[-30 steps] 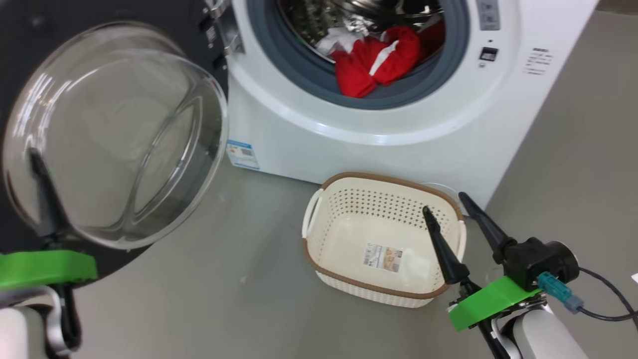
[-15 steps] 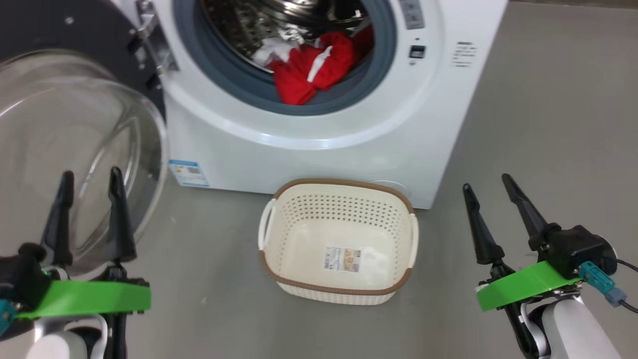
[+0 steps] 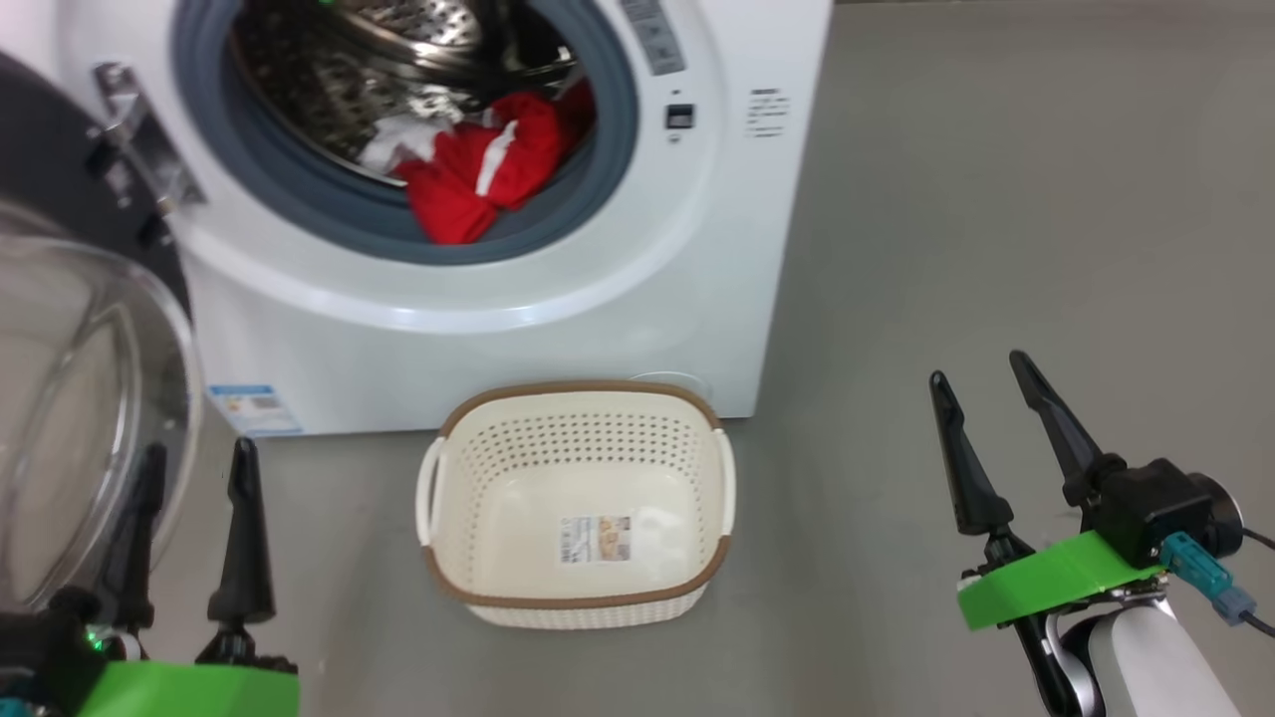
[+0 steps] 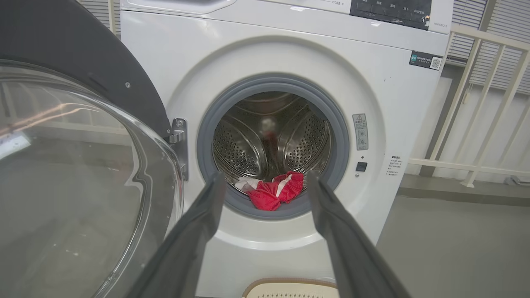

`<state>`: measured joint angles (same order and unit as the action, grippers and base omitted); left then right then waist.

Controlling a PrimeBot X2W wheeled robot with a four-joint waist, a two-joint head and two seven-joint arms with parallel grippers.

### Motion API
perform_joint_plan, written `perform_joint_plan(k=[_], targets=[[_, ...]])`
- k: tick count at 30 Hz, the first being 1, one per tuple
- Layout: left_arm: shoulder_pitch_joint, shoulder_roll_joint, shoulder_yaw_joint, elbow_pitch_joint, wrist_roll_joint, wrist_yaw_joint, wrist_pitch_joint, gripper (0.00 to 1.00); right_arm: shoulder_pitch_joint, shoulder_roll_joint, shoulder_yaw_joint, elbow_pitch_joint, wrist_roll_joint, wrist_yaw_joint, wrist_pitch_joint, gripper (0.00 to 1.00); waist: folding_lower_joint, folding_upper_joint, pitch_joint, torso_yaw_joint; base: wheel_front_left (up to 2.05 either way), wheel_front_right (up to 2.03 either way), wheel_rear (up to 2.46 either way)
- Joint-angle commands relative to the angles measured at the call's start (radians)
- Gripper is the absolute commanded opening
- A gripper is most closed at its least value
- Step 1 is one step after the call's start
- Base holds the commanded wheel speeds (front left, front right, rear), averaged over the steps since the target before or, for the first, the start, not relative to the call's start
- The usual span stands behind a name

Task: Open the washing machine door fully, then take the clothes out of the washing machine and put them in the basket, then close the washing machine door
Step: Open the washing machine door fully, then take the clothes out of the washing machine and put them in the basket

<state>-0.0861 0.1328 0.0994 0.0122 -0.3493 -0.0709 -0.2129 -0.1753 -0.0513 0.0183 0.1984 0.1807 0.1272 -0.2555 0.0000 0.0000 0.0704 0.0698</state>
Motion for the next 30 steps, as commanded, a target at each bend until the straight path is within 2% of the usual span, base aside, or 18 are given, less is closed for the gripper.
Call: perform_joint_plan(k=[1, 11, 30], targets=[[0.002, 0.029, 0.039, -0.03, -0.005, 0.0, -0.004, 1.0, 0.001, 0.001, 0.023, -0.03, -0.009, 0.003, -0.006, 1.0, 0.0, 0.0, -0.021, -0.055, 0.0, 0.0, 0.0], [0.101, 0.036, 0.031, -0.018, 0.009, 0.015, 0.019, 1.0, 0.052, 0.001, 0.02, -0.03, -0.023, 0.003, -0.006, 1.0, 0.0, 0.0, -0.072, -0.108, 0.0, 0.0, 0.0], [0.187, 0.045, 0.002, -0.026, 0.023, 0.029, 0.046, 1.0, 0.138, 0.001, -0.05, -0.057, -0.066, 0.003, -0.006, 1.0, 0.0, 0.0, -0.125, -0.103, 0.0, 0.0, 0.0]])
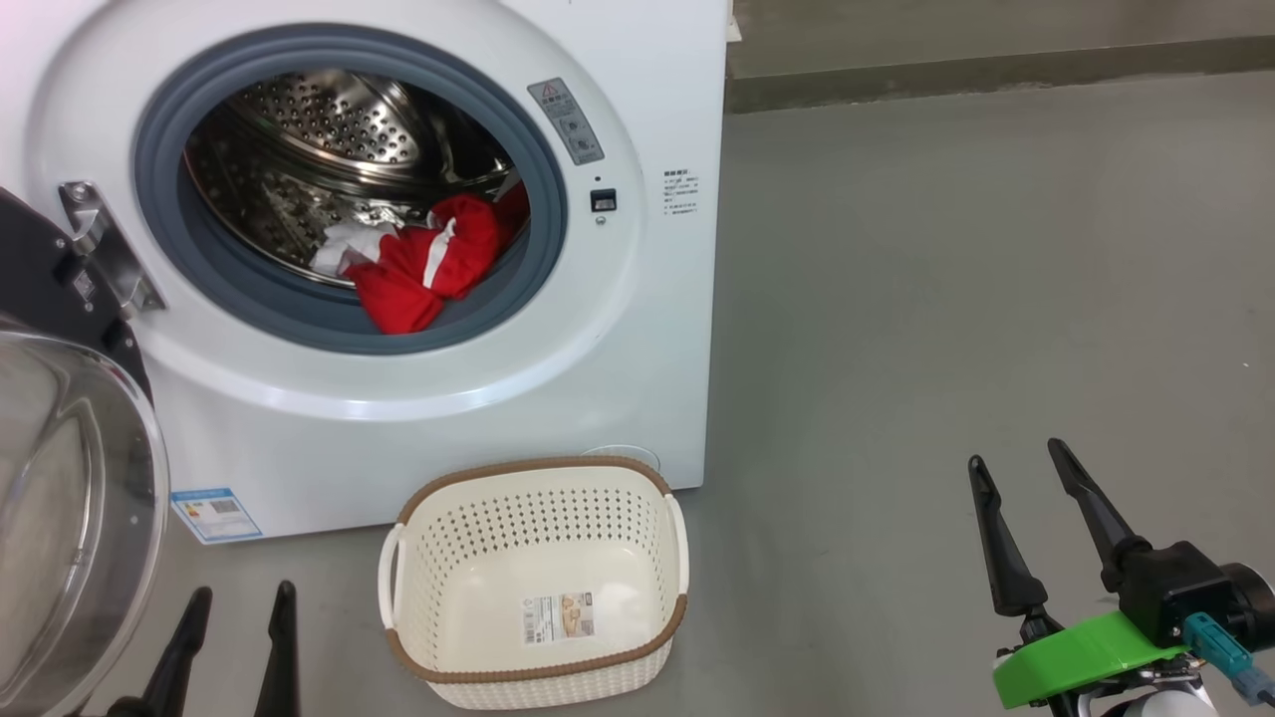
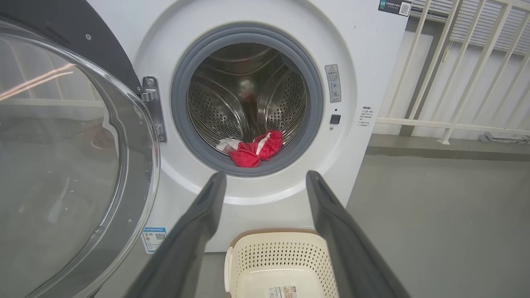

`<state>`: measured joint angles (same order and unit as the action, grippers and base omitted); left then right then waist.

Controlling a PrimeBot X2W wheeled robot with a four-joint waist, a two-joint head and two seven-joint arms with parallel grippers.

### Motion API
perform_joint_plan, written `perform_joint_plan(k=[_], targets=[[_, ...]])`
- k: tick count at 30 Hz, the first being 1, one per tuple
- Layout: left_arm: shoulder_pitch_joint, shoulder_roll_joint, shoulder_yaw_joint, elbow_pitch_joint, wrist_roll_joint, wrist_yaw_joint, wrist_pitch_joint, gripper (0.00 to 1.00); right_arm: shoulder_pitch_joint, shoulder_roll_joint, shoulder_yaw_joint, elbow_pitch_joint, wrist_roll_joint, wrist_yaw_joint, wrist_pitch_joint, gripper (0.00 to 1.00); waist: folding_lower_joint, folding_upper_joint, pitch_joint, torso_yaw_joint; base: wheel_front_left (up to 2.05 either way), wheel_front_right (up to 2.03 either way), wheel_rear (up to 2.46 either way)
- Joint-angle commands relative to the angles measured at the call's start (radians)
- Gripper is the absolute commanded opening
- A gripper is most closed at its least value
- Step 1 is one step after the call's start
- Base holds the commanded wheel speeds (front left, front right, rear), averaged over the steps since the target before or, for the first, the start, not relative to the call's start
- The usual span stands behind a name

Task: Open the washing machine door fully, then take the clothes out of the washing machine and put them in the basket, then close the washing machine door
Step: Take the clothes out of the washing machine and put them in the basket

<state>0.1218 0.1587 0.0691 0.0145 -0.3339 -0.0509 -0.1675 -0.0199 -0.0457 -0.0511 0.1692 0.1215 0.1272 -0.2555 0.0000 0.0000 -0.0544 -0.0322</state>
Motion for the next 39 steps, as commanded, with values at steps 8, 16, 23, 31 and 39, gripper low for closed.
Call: perform_joint_plan(k=[8, 16, 23, 31, 39], targets=[[-0.012, 0.02, 0.025, -0.035, 0.006, 0.017, 0.004, 1.0, -0.012, -0.004, 0.02, -0.034, -0.014, 0.003, -0.006, 1.0, 0.0, 0.0, 0.001, -0.006, 0.0, 0.0, 0.0], [-0.015, 0.021, 0.023, -0.033, 0.013, 0.041, 0.014, 1.0, -0.016, -0.004, 0.029, -0.031, -0.006, 0.003, -0.006, 1.0, 0.0, 0.0, 0.007, -0.001, 0.22, -0.24, 0.02], [-0.02, 0.024, 0.021, -0.038, 0.016, 0.052, 0.011, 1.0, -0.021, -0.004, 0.038, -0.029, -0.003, 0.003, -0.006, 1.0, 0.0, 0.0, 0.012, 0.004, 1.18, -1.18, 0.0], [-0.022, 0.028, 0.014, -0.049, 0.003, 0.038, -0.009, 1.0, -0.025, -0.004, 0.039, -0.024, -0.001, 0.003, -0.006, 1.0, 0.0, 0.0, 0.016, 0.011, 1.91, -1.91, 0.0], [-0.022, 0.034, 0.01, -0.052, 0.007, 0.046, -0.012, 1.0, -0.031, -0.004, 0.047, -0.02, 0.005, 0.003, -0.006, 1.0, 0.0, 0.0, 0.02, 0.012, 1.2, -1.2, 0.0]])
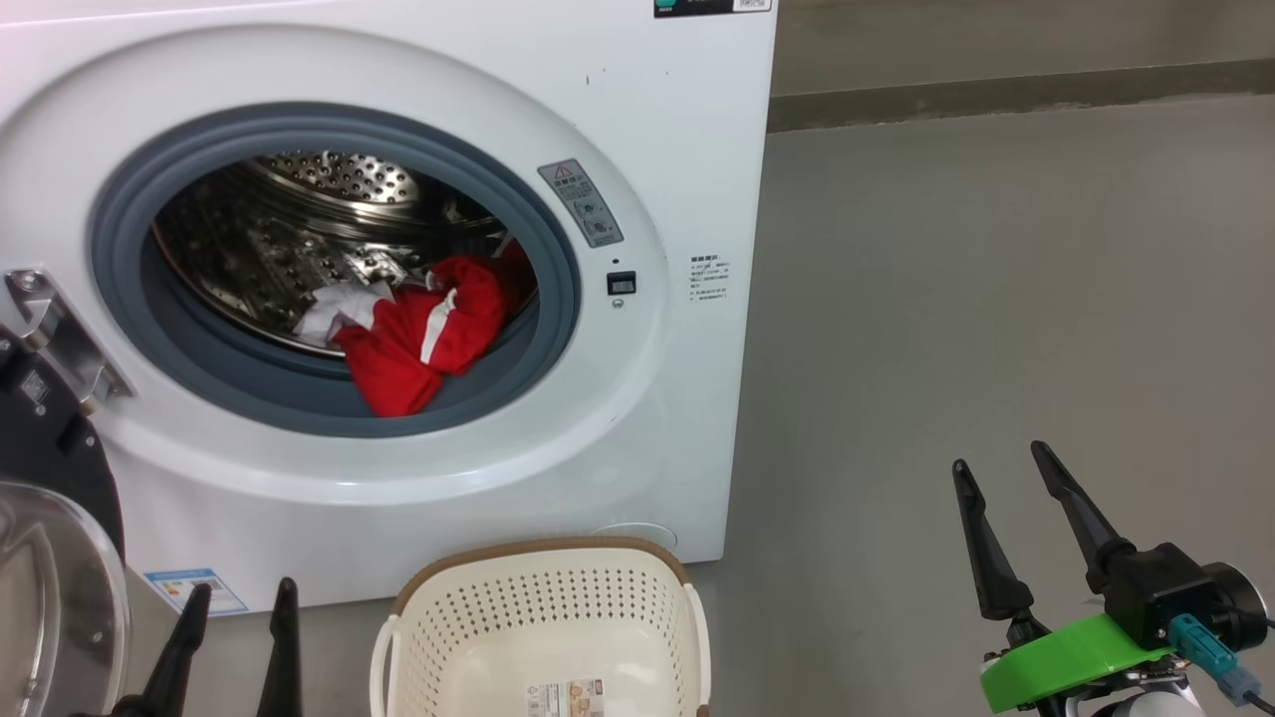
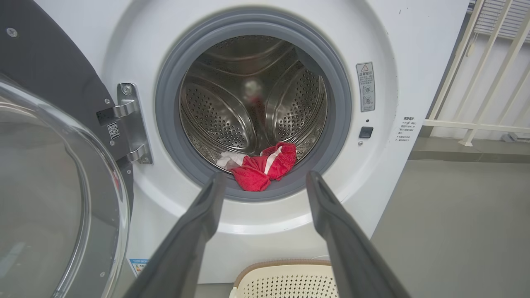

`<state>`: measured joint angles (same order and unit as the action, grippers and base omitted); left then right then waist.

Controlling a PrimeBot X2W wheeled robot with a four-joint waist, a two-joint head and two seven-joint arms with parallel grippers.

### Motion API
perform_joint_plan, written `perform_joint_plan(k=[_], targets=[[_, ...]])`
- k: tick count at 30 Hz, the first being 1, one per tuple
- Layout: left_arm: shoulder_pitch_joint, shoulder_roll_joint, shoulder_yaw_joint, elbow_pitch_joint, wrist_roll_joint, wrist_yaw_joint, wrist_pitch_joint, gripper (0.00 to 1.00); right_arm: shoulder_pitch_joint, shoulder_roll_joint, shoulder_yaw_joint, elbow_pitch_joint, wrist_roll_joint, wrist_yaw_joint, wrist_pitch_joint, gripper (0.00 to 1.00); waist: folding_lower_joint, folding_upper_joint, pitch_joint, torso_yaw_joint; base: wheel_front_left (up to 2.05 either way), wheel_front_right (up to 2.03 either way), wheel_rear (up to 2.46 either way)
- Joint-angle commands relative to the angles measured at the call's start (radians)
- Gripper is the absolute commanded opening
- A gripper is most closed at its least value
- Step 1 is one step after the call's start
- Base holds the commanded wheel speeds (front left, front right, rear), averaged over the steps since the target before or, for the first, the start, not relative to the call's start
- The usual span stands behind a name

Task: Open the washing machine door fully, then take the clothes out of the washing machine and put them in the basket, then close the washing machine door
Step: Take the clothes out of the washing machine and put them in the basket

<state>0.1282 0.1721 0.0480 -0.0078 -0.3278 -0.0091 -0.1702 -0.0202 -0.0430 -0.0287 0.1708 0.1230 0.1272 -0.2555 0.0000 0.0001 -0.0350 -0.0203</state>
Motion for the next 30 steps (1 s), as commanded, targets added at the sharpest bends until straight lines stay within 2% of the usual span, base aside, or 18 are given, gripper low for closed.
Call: perform_joint_plan(k=[1, 8, 30], targets=[[-0.028, 0.022, 0.03, -0.03, 0.003, 0.005, -0.008, 1.0, -0.031, -0.007, 0.025, -0.021, 0.004, 0.003, -0.006, 1.0, 0.0, -0.0001, 0.002, 0.0, 0.61, -0.61, 0.0], [-0.037, 0.021, 0.011, -0.026, -0.018, -0.015, 0.002, 1.0, -0.034, -0.007, 0.028, -0.018, 0.005, 0.003, -0.006, 1.0, 0.0, -0.0001, 0.008, -0.001, 0.15, -0.15, 0.0], [-0.124, -0.012, 0.026, 0.019, -0.069, 0.021, -0.024, 1.0, -0.048, -0.007, 0.044, -0.016, 0.001, 0.003, -0.006, 1.0, 0.0, -0.0001, 0.049, 0.023, 0.0, 0.0, 0.0]])
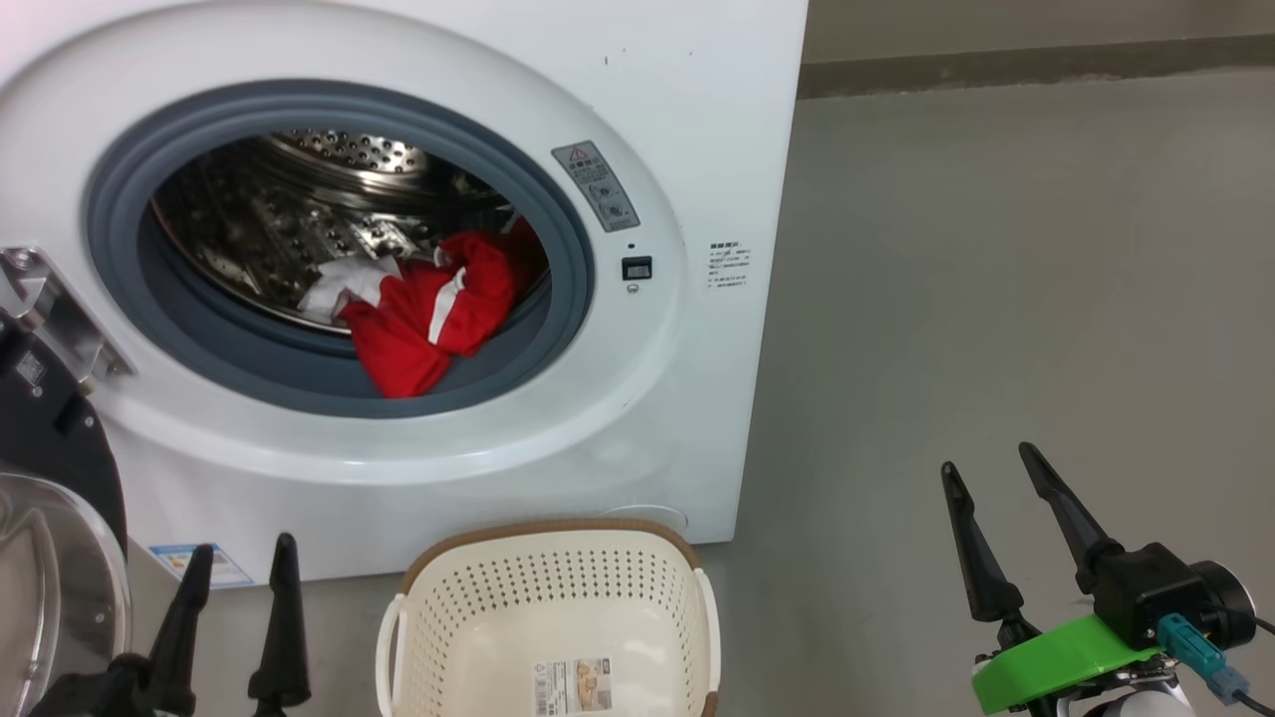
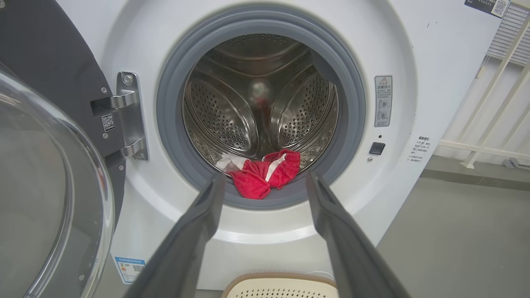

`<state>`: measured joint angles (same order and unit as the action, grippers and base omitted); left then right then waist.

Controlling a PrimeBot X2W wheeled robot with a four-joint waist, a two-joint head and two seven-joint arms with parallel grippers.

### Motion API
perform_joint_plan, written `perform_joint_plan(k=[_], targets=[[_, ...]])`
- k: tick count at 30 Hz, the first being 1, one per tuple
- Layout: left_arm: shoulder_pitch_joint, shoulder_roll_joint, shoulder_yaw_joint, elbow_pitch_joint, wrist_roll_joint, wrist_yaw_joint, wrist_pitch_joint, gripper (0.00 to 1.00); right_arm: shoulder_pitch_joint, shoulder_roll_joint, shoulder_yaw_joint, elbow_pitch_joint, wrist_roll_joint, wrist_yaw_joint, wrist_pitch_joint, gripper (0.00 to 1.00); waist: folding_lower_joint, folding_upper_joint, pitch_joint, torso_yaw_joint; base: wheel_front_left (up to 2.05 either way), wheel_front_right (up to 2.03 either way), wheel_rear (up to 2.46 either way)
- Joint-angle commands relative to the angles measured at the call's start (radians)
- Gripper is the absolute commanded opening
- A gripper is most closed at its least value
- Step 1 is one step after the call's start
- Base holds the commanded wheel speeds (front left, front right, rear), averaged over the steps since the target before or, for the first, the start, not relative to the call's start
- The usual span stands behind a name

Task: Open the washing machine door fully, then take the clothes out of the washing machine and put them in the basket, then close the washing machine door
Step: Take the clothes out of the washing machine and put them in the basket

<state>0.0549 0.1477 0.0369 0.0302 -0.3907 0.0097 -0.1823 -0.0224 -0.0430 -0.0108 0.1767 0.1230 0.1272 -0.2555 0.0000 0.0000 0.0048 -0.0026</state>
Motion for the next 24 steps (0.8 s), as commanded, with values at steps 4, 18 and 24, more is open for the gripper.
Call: perform_joint_plan(k=[4, 18, 24], targets=[[-0.087, 0.015, 0.029, -0.005, -0.007, -0.002, -0.015, 1.0, -0.059, -0.007, 0.033, -0.023, -0.007, 0.003, -0.006, 1.0, 0.0, 0.0, 0.033, 0.014, 0.0, 0.0, 0.0], [-0.261, 0.019, 0.023, 0.076, -0.034, -0.013, -0.025, 1.0, -0.106, -0.007, 0.04, -0.042, -0.043, 0.003, -0.006, 1.0, 0.0, 0.0, 0.152, 0.037, 0.0, 0.0, 0.0], [-0.391, 0.025, 0.007, 0.133, -0.038, -0.019, -0.02, 1.0, -0.138, -0.007, 0.037, -0.057, -0.061, 0.003, -0.006, 1.0, 0.0, 0.0, 0.233, 0.04, 0.0, 0.0, 0.0]])
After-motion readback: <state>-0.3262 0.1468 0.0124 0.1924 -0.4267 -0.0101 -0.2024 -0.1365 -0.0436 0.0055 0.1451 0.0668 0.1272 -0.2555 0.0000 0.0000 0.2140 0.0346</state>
